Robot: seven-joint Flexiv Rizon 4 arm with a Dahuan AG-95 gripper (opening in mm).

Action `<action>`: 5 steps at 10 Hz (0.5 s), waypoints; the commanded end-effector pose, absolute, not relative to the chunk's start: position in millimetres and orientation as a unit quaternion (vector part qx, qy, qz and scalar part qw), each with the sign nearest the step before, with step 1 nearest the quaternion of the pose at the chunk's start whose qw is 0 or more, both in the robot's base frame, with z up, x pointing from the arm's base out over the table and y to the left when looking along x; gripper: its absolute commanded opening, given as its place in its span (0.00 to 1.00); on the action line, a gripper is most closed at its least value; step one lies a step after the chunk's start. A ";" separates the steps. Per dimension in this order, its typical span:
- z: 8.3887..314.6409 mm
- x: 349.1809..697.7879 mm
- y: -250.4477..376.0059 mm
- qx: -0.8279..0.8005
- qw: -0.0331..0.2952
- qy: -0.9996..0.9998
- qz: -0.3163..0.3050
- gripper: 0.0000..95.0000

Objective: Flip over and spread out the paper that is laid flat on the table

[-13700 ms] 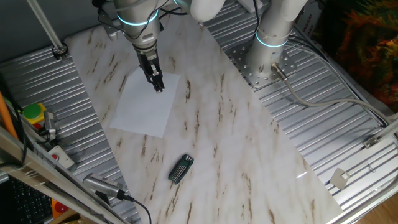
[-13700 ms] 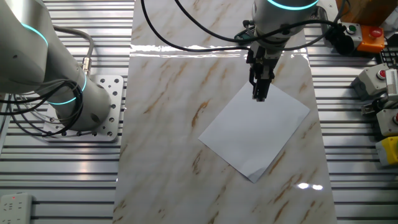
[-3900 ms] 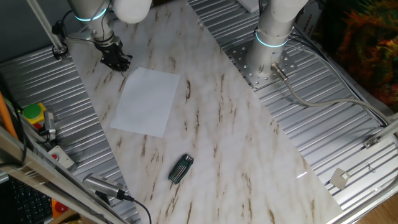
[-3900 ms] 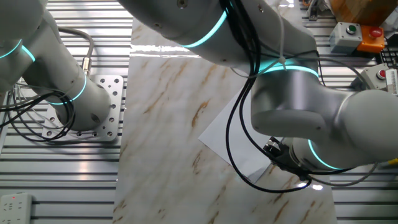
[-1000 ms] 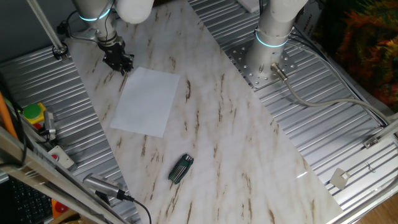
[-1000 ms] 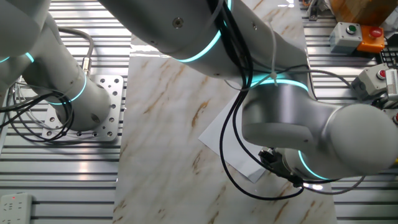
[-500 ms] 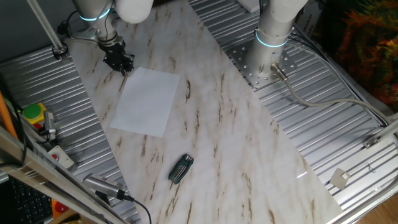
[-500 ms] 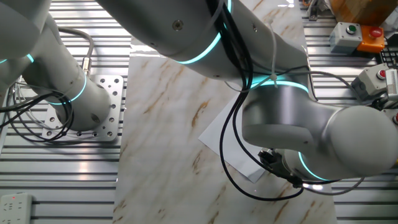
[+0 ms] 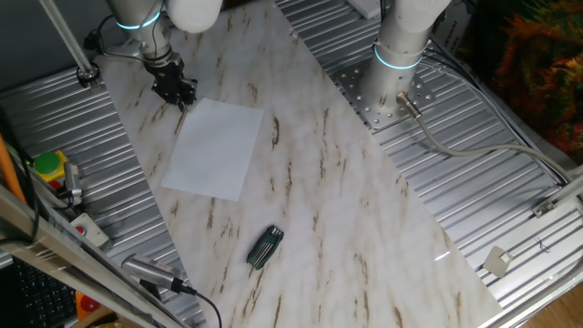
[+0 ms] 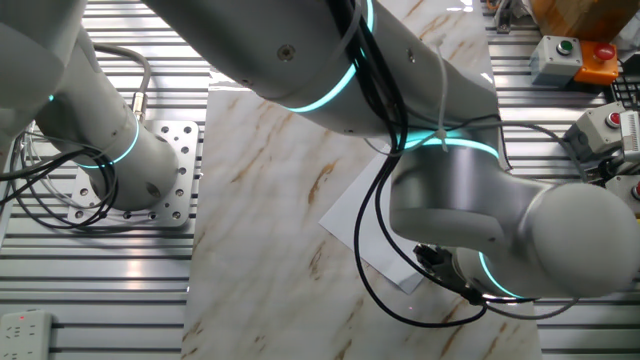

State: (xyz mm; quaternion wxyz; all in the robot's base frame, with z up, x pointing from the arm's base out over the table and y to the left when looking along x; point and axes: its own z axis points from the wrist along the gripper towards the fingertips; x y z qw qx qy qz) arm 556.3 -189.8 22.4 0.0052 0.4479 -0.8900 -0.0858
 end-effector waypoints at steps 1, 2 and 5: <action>22.0 556.1 -189.5 0.449 0.004 -0.889 -0.091 0.20; 22.0 556.0 -189.5 0.450 0.004 -0.889 -0.091 0.20; 21.7 555.9 -189.5 0.451 0.003 -0.888 -0.092 0.40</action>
